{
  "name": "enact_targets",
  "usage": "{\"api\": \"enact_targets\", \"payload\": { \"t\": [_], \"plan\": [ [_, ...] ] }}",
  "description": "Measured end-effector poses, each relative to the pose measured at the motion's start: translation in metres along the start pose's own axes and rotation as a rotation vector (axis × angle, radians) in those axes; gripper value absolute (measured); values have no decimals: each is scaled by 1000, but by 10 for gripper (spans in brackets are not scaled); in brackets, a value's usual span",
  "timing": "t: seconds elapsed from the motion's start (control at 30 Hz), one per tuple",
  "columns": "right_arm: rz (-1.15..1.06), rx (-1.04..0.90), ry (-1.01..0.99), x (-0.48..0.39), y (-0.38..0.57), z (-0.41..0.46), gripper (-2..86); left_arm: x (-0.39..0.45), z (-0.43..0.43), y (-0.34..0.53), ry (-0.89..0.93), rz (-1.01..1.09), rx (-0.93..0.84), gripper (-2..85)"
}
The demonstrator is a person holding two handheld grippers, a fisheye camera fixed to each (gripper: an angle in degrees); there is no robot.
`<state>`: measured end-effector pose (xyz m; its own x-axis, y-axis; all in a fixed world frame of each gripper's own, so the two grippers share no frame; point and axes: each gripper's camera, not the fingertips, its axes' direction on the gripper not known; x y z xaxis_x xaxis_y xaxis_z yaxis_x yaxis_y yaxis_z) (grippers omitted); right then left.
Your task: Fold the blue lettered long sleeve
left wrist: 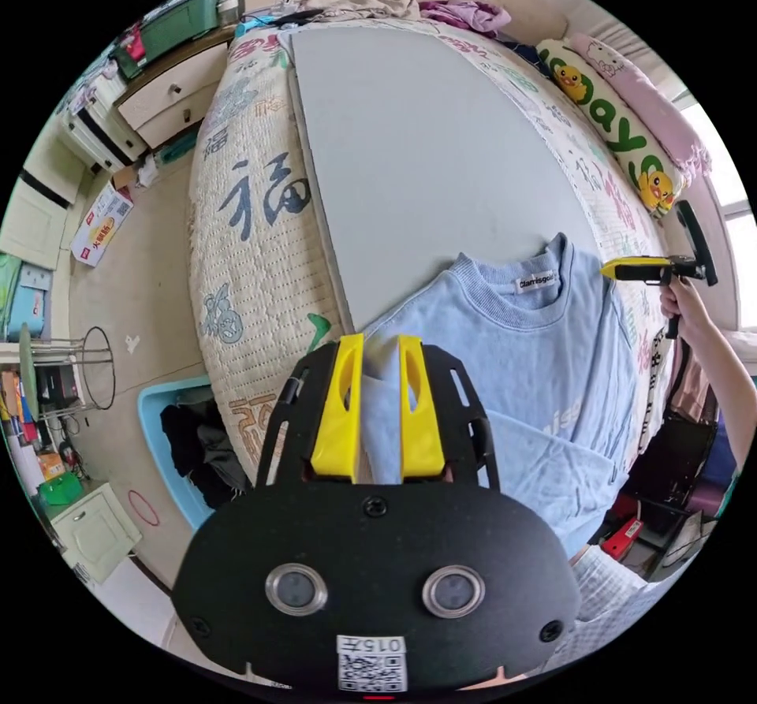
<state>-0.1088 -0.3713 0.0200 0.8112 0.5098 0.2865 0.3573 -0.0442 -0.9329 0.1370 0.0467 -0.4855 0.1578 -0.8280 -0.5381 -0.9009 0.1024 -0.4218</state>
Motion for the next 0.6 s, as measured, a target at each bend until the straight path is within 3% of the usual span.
{"api": "enact_targets", "payload": {
  "t": [0.23, 0.6],
  "plan": [
    [-9, -22, -37, 9, 20, 13, 18, -13, -2, -4, 90, 33, -31, -3],
    [-7, 171, 41, 11, 84, -50, 1, -40, -66, 15, 169, -72, 161, -8]
  ]
}}
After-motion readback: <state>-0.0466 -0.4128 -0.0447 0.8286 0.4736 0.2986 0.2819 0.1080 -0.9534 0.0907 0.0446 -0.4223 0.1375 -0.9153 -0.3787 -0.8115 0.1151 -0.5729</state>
